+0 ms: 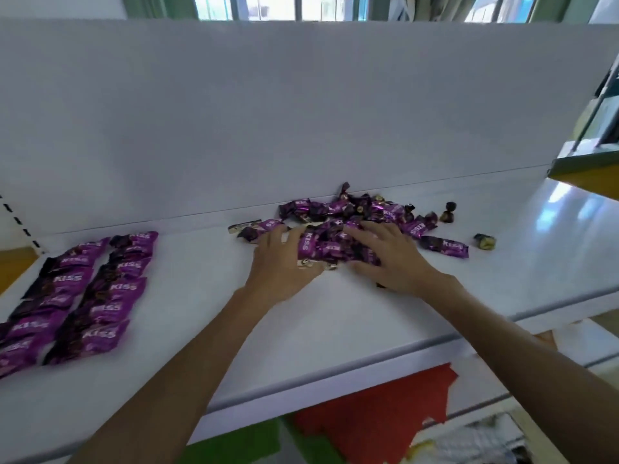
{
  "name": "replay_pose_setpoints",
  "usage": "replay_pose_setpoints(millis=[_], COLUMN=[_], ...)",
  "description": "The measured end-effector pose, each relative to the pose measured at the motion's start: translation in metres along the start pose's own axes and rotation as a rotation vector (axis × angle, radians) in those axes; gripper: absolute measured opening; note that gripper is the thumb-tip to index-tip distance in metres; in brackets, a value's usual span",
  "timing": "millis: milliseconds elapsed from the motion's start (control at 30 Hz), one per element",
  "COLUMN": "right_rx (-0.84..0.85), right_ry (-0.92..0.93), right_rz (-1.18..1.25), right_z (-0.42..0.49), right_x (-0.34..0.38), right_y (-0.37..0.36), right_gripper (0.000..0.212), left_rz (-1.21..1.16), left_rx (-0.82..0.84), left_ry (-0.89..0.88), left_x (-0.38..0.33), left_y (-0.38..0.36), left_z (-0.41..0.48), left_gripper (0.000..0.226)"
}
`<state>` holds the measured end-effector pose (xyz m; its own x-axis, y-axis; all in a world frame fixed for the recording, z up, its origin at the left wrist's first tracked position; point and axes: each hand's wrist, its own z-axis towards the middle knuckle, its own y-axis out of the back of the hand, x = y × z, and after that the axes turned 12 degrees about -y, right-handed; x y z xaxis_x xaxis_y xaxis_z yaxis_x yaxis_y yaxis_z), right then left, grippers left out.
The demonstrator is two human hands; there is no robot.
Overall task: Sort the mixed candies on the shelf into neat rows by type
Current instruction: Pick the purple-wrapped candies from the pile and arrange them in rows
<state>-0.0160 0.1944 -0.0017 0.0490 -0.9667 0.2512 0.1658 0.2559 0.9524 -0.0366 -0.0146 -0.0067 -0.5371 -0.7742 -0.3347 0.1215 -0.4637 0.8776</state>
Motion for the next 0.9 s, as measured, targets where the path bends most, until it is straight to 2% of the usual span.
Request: replay_pose_setpoints(millis=[100,233,433,633,767,900], right_rx=[0.071,0.068,0.038,0.022,-0.007,-0.091], right_ry=[0.033,0.112,0.179,0.156,0.176,0.208], right_rz=[-0.059,-0.047,0.004,0.106,0.099,0.304], right_z=[0.012,0.031,0.050,0.062,0.066,0.071], right_x=[-0.023,-0.041,-0.073,-0.099,-0.114,-0.105], right_y=[-0.006,-0.007,-0.004,0.004,0.010,0.016], right_gripper=[0.059,0.053,0.055,0.055,0.046,0.036], left_rz=[0.001,0.069,0.108,0.078,-0.052,-0.029], left_rx=[0.088,0.231,0.219,0.262,0.103,-0.075], left_ry=[0.160,0.169,0.216,0.176,0.086,0.066], left_x=[-0.009,-0.025,-0.046,-0.064,-0.073,-0.073], left_y=[-0.020,-0.039,-0.057,-0.071,-0.069,-0.056], left_z=[0.023,0.042,0.054,0.075,0.083,0.082], left_gripper=[0.087,0.077,0.061,0.060,0.051,0.043])
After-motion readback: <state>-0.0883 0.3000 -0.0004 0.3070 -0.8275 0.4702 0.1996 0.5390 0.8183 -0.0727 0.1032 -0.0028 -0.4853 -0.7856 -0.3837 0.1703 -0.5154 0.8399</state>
